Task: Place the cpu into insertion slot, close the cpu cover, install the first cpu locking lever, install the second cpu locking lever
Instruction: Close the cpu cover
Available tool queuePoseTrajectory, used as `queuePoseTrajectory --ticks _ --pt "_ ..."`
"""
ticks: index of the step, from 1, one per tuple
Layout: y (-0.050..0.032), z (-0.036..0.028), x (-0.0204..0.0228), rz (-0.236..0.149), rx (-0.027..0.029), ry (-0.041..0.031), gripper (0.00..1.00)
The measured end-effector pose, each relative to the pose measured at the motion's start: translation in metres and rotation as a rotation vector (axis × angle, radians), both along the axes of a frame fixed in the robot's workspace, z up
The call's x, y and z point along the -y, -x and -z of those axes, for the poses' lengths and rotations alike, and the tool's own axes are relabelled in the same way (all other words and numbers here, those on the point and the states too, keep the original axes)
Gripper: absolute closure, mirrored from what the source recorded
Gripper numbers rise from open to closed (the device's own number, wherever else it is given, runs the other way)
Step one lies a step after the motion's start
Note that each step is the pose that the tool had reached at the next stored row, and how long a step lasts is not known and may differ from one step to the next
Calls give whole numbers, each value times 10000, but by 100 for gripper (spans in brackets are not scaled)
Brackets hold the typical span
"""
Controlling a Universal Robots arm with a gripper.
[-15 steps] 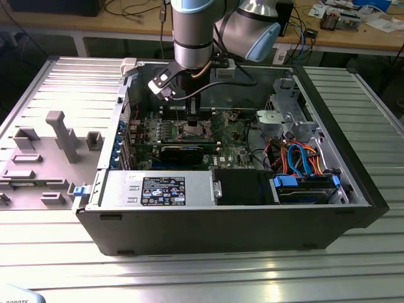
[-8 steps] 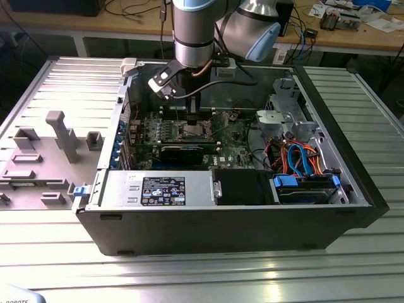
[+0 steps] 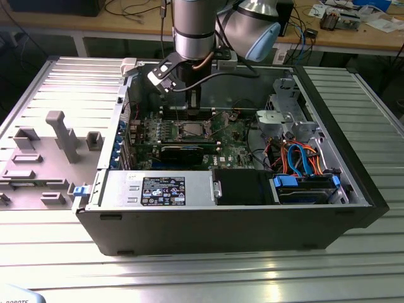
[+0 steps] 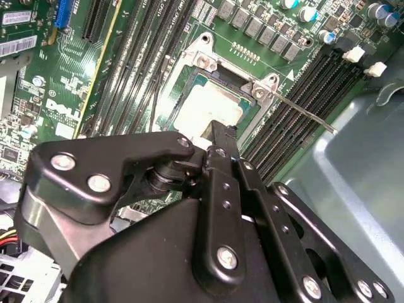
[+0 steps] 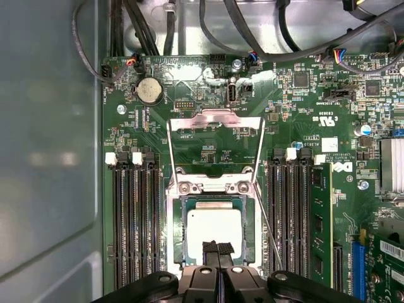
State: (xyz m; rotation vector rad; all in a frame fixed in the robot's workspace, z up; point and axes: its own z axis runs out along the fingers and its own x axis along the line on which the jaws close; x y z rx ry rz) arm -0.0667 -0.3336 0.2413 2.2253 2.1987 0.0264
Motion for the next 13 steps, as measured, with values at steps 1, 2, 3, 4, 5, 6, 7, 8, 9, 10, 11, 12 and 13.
queuePoseTrajectory --ticks 1,2,3,4,5,6,7,8,9,10,11,12,13 --pt "-13 3 0 -2 0 0 89" --pt "-25 7 0 0 0 0 89" --pt "-42 8 0 0 -1 0 89" --pt "-73 10 -1 0 0 1 89" --pt "-94 12 -1 -2 0 0 89" --pt "-121 11 -2 -1 -1 2 89" --pt "-126 12 -1 0 0 4 89" --pt "-126 11 -1 0 0 5 89" --pt "-127 2 -3 0 0 7 89" --pt "-127 -16 -3 0 0 6 89" --pt "-127 -41 -4 0 0 7 89" --pt "-127 -56 -4 -1 0 7 89" --pt "-127 -80 -5 0 0 6 89"
